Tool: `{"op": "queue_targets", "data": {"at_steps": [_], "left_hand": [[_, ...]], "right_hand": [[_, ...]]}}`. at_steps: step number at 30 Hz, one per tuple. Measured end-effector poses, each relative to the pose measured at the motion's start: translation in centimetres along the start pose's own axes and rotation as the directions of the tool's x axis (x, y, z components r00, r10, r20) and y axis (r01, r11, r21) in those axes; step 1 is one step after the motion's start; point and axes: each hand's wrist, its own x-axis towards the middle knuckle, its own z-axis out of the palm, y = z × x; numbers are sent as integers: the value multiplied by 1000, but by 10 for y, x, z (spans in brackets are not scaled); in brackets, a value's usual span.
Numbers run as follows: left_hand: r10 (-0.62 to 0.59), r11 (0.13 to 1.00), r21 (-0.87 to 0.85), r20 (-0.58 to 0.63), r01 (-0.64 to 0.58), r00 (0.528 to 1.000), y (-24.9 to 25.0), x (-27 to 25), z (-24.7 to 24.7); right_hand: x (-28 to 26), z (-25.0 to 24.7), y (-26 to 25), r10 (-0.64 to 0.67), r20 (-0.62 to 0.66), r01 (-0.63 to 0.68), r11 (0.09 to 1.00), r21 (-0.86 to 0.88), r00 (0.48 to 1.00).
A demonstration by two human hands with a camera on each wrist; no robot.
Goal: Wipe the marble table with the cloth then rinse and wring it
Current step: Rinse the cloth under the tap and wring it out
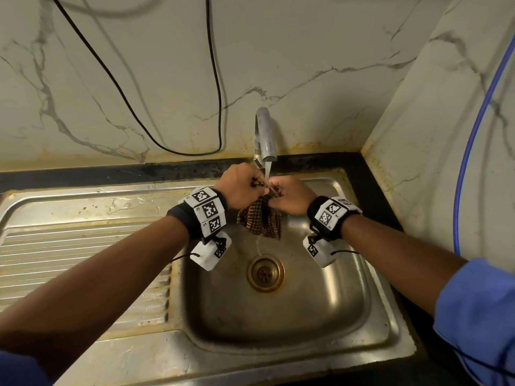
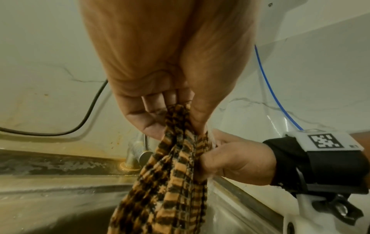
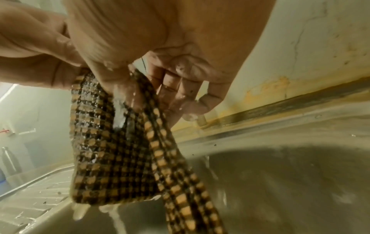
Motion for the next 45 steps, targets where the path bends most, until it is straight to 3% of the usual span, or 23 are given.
{"op": "queue_targets", "data": {"at_steps": [6, 13, 16, 19, 25, 32, 37, 45], "left_hand": [[-31, 993, -113, 7, 32, 999, -10, -7, -3], [-118, 981, -145, 90, 130, 989, -30, -16, -14], [-168, 979, -92, 165, 184, 972, -30, -21, -12], [-182, 981, 99, 210, 164, 961, -24, -21, -3], [-121, 968, 231, 105, 94, 987, -12, -11, 13], [-82, 975, 220, 244, 27, 966, -23, -5, 1], [-78, 978, 209, 257, 23, 963, -24, -6, -3], [-157, 962, 249, 185, 108, 970, -22, -8, 1]], "right_hand": [[6, 7, 4, 111, 31, -94, 933, -349, 993], [1, -7, 8, 38, 121, -33, 998, -49, 992], [4, -11, 1, -21, 165, 34, 997, -76, 986], [12, -16, -10, -32, 197, 50, 995, -89, 980], [24, -20, -22, -44, 285, 102, 976, -193, 957], [15, -36, -8, 82, 305, -11, 974, -227, 949], [15, -39, -6, 121, 330, -25, 960, -280, 936], [20, -32, -22, 19, 316, 59, 971, -234, 948]]}}
